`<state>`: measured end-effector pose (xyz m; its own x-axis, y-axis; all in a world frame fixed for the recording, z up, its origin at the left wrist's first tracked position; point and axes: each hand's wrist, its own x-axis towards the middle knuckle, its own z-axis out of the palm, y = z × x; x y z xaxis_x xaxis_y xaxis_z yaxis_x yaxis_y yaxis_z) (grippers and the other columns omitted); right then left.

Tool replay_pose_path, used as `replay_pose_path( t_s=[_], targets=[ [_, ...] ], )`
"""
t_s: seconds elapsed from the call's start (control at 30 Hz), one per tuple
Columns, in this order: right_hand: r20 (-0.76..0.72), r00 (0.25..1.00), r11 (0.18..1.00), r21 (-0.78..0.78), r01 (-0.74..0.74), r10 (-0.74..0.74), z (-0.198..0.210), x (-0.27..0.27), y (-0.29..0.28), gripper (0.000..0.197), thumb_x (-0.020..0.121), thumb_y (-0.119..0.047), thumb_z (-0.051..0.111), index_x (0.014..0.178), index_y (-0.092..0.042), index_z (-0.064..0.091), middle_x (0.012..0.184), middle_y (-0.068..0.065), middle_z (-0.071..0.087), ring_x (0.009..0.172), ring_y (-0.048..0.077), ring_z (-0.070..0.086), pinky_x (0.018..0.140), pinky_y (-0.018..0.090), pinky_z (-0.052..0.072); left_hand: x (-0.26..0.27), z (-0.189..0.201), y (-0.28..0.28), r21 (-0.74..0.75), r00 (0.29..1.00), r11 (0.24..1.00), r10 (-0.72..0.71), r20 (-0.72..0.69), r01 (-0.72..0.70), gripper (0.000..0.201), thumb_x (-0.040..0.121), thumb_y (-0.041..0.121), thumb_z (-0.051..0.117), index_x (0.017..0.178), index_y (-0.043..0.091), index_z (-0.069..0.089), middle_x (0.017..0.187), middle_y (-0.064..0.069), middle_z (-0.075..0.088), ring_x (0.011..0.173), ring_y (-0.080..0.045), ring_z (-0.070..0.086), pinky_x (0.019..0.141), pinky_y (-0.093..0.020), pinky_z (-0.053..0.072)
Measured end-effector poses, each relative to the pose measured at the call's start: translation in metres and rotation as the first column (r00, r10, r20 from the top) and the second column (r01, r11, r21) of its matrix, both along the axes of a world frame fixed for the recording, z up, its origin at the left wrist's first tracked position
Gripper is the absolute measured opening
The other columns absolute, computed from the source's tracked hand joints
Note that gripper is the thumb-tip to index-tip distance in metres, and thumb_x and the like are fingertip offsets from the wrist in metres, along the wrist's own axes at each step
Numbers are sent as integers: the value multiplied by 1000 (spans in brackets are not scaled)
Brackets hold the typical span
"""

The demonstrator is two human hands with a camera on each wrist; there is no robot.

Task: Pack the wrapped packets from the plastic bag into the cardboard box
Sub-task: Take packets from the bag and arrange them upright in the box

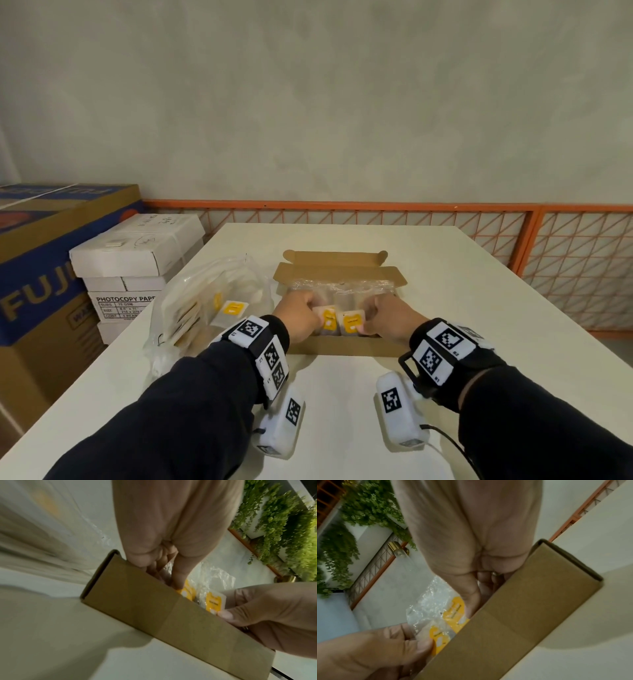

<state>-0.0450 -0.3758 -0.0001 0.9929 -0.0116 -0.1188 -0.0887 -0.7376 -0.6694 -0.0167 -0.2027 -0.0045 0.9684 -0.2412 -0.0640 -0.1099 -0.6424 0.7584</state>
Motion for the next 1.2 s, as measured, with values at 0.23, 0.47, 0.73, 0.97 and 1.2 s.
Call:
replay_pose_path(
  t_s=[0.23, 0.47, 0.73, 0.97, 1.2],
  targets=[
    [206, 978, 993, -93, 67, -46, 36, -11, -16, 17, 82, -1, 58, 70, -13, 53, 69, -2, 52, 66, 12, 51, 55, 17, 37, -5, 23, 18, -72, 991, 997, 33, 130, -24, 32, 86, 2, 54, 116, 15, 58, 86, -5, 58, 77, -22, 58, 64, -26, 48],
    [299, 954, 958, -274, 80, 6, 47, 2, -31, 22, 80, 6, 51, 88, -12, 44, 82, 10, 57, 84, 30, 61, 73, 39, 51, 4, 32, 17, 71, 978, 997, -36, 208, 22, 30, 78, -4, 54, 72, 22, 41, 69, 3, 44, 62, -16, 41, 61, -25, 38],
    [296, 938, 923, -380, -56, 179, 35, 9, -35, 36, 75, 8, 48, 57, -23, 39, 72, 4, 65, 72, 22, 59, 65, 25, 45, 11, 25, 8, 243, 965, 964, -162, 204, 111, 30, 83, -2, 54, 66, 22, 52, 66, 10, 49, 69, -11, 49, 56, -10, 35],
    [277, 940, 917, -391, -80, 200, 34, 17, -35, 41, 75, 7, 52, 54, -25, 41, 75, -3, 61, 77, 19, 59, 77, 30, 48, 15, 29, 3, 331, 961, 935, -202, 190, 131, 33, 84, -1, 51, 61, 22, 55, 64, 12, 53, 67, -8, 52, 65, -17, 40],
    [284, 934, 905, -418, -81, 215, 32, 20, -27, 40, 72, 10, 50, 54, -24, 38, 68, -4, 55, 81, 25, 61, 66, 25, 45, 17, 29, 1, 366, 957, 922, -211, 200, 127, 36, 81, -7, 46, 60, 19, 58, 59, 11, 54, 59, -3, 48, 60, -17, 40]
  ],
)
